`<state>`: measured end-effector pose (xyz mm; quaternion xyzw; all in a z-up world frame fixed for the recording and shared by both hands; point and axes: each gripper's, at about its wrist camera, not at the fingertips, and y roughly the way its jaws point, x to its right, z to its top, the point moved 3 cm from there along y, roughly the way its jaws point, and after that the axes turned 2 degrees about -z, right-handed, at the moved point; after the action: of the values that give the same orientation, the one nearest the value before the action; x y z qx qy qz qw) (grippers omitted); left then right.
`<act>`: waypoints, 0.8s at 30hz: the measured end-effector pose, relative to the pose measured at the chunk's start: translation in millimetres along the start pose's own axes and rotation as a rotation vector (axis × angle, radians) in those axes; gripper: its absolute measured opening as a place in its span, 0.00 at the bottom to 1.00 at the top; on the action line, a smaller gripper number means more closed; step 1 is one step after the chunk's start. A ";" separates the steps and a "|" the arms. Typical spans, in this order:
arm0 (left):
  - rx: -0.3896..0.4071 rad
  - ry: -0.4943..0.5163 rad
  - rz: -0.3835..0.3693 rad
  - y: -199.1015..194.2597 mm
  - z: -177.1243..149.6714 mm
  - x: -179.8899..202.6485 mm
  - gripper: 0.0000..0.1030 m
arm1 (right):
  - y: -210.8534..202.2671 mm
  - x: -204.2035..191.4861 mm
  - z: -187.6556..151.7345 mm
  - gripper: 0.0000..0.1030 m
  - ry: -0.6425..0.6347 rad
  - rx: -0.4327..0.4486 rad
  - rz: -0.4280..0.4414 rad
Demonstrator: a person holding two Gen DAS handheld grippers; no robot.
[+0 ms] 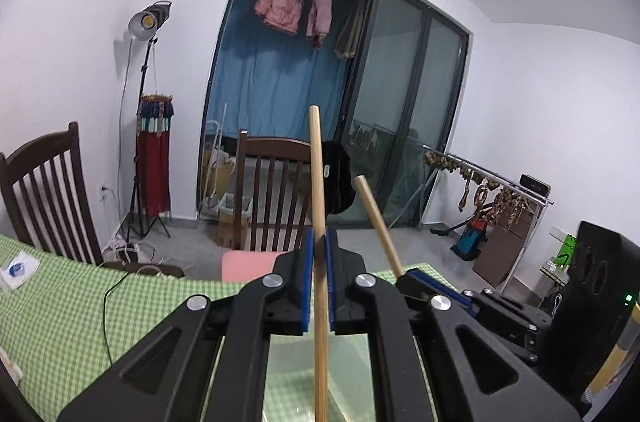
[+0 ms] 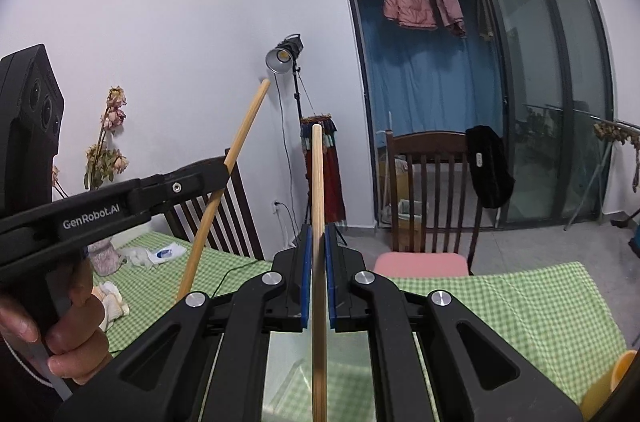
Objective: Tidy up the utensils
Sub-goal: 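Lift both held chopsticks and carry them toward the clear plastic container, then lower both held chopsticks upright into the clear plastic container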
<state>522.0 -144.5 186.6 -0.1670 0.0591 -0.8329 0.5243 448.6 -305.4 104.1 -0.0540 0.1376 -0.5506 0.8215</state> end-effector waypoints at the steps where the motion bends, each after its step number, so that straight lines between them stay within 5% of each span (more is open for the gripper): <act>1: -0.003 0.011 0.005 7.2 -1.4 -1.6 0.03 | 3.5 2.3 -1.8 0.06 0.009 0.001 0.012; 14: -0.038 -0.018 -0.016 77.9 -35.4 -37.0 0.03 | 43.4 24.6 -10.6 0.06 0.045 0.017 0.029; 24: -0.046 -0.003 -0.009 88.2 -44.4 -44.6 0.03 | 46.2 23.7 9.9 0.06 0.011 0.071 0.004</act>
<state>599.8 -147.1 111.3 -0.1804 0.0766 -0.8334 0.5168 501.0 -309.8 98.5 -0.0216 0.1228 -0.5537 0.8233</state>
